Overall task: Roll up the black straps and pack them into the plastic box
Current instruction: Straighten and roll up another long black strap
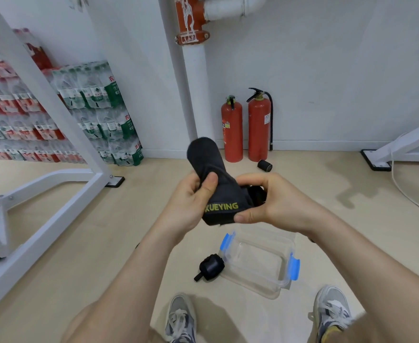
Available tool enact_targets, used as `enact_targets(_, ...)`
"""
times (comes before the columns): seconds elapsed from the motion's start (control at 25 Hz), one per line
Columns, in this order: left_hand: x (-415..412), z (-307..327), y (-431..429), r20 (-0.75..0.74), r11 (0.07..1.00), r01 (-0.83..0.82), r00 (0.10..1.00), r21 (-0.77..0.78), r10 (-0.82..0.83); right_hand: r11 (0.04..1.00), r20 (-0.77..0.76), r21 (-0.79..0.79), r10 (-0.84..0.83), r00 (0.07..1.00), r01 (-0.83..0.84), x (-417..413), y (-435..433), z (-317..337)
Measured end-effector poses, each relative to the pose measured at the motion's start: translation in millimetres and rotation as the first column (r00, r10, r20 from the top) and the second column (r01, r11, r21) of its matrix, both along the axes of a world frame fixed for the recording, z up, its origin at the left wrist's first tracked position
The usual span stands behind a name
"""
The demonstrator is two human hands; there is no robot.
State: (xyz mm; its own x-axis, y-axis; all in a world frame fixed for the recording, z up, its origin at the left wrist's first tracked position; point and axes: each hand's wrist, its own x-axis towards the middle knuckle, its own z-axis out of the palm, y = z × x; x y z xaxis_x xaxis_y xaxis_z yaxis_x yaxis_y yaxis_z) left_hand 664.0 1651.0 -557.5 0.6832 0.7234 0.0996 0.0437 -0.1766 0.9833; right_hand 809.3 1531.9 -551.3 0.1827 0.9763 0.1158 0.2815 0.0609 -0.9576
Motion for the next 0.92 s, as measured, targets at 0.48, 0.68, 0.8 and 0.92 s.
enact_targets(0.48,4,-1,-11,0.010,0.289,0.017,0.996,0.957,-0.093,0.974,-0.573,-0.227,-0.131,0.809,-0.003,14,0,2)
enact_targets(0.68,-1,-3,-13,-0.039,0.101,0.040,0.999,0.994,-0.006,0.991,-0.567,-0.116,-0.126,0.814,0.073,26,3,-6)
enact_targets(0.8,-2,-5,-16,-0.112,0.113,0.117,0.993,0.987,-0.049,0.965,-0.515,-0.115,-0.262,0.816,0.237,27,8,-12)
enact_targets(0.92,-1,-7,-18,-0.184,0.086,0.184,0.983,0.979,-0.016,0.903,-0.315,-0.009,-0.410,0.856,0.429,23,13,-20)
